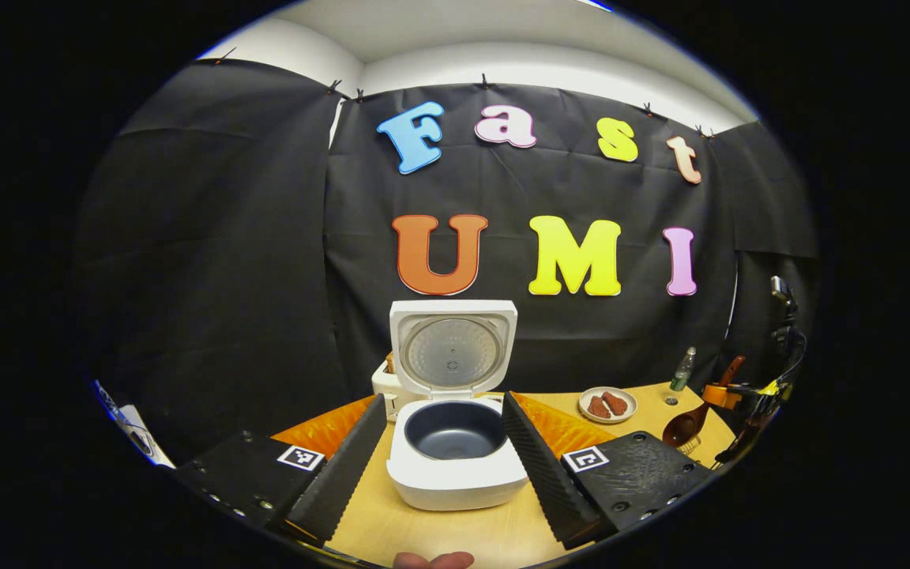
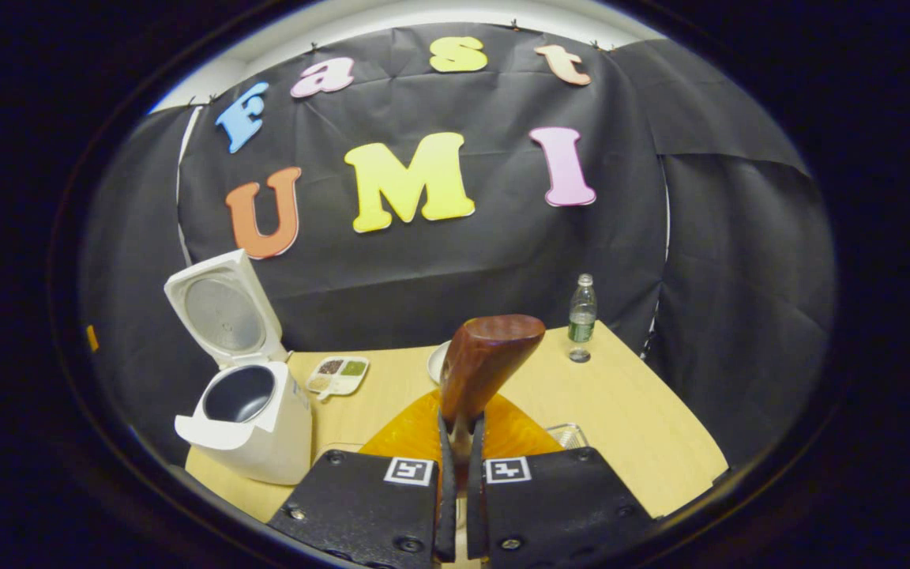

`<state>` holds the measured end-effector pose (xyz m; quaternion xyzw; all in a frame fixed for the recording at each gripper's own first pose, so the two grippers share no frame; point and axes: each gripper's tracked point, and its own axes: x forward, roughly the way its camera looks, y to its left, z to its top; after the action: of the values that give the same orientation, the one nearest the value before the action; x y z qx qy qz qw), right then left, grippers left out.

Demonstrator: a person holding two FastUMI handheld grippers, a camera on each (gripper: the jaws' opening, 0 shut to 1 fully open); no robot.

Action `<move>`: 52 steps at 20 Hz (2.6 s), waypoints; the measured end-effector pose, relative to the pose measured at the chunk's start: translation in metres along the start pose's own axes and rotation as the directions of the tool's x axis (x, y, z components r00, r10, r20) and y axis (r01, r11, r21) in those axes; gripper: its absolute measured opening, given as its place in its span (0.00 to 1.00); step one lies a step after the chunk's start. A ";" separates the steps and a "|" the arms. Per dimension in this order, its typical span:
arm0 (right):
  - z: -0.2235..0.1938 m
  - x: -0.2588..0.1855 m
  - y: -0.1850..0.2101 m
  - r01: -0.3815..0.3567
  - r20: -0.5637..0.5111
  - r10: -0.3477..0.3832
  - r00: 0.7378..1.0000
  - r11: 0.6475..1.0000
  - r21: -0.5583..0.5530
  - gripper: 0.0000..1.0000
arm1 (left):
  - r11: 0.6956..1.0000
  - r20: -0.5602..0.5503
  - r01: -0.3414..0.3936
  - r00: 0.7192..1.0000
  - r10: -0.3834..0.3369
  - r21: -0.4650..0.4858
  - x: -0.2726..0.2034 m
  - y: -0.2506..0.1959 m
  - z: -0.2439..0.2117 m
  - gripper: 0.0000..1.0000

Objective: Close the left gripper, press the button to open the rice cooker; take a wooden spoon from the chopstick holder with the right hand, scoop a spoonful of rice and pour it into the rice cooker, then put the wooden spoon back into the chopstick holder.

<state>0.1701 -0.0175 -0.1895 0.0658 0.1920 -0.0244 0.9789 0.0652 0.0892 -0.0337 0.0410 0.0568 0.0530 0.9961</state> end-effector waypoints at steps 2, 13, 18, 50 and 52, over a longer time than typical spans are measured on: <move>-0.019 0.001 0.017 0.008 -0.023 -0.008 1.000 1.000 -0.030 0.11 | 1.000 0.017 0.015 1.000 -0.015 0.014 -0.001 0.003 0.002 0.94; -0.096 0.042 0.039 0.111 -0.016 -0.120 0.993 0.958 -0.263 0.11 | 0.997 -0.015 0.072 0.997 -0.073 -0.014 -0.004 0.016 -0.018 0.94; -0.131 0.054 0.052 0.096 -0.057 -0.116 0.992 0.954 -0.284 0.11 | 0.999 -0.052 0.046 0.998 -0.047 -0.011 -0.012 0.035 -0.027 0.94; -0.133 0.051 0.020 -0.037 -0.174 0.286 0.942 0.605 0.795 0.10 | 0.997 -0.084 0.052 0.995 -0.057 -0.057 -0.038 -0.007 -0.018 0.94; -0.127 0.049 0.006 -0.033 -0.158 0.289 0.944 0.562 0.826 0.10 | 0.997 -0.067 0.042 0.997 -0.046 -0.058 -0.039 -0.010 -0.016 0.94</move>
<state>0.1686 0.0053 -0.3235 0.5277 0.2864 -0.0099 0.7996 0.0258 0.0763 -0.0458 0.0096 0.0904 0.0341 0.9953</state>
